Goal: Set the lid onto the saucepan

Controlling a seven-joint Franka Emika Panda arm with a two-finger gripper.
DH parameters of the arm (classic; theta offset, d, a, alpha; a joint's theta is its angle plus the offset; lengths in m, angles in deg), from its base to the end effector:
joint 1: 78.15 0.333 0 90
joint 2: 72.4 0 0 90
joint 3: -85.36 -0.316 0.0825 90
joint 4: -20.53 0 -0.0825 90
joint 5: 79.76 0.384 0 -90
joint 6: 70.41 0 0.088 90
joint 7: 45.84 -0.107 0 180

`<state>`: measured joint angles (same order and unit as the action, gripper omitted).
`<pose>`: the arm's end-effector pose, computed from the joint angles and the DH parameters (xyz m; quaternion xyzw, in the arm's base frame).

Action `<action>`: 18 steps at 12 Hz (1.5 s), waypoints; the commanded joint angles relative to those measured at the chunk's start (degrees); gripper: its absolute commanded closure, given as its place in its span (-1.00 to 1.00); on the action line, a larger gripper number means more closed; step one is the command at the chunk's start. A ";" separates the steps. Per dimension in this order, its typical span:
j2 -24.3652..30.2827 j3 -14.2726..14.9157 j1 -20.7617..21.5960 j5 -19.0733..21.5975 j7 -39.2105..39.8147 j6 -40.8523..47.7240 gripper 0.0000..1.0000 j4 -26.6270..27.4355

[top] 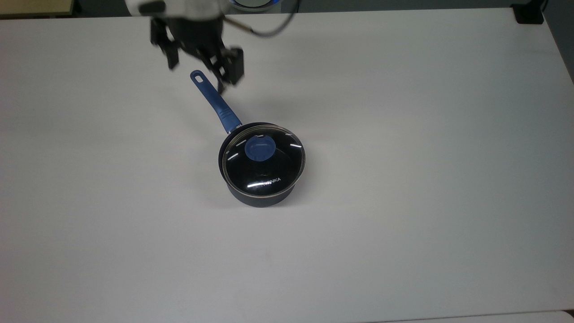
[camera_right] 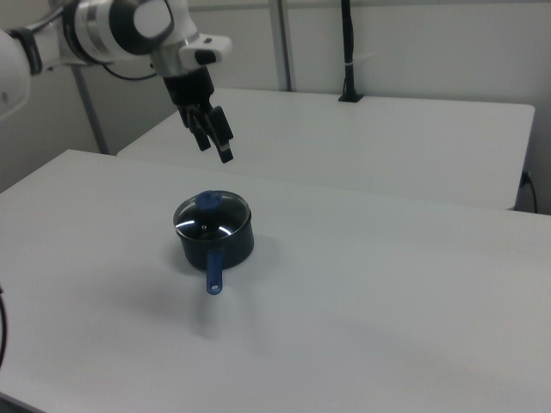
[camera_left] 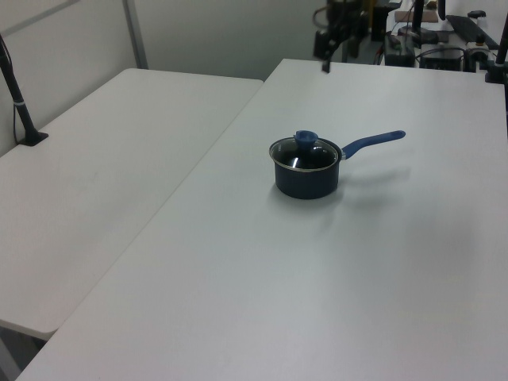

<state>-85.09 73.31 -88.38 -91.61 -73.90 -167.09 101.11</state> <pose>0.6317 -0.0144 0.5859 0.9715 -0.2208 0.0515 0.0692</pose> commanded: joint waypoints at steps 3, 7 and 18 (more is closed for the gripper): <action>13.13 18.61 11.86 8.06 16.61 8.25 -1.00 6.78; 13.84 20.58 12.95 7.89 32.45 7.47 -1.00 7.57; 13.84 19.61 10.93 8.33 30.87 5.45 -1.00 8.01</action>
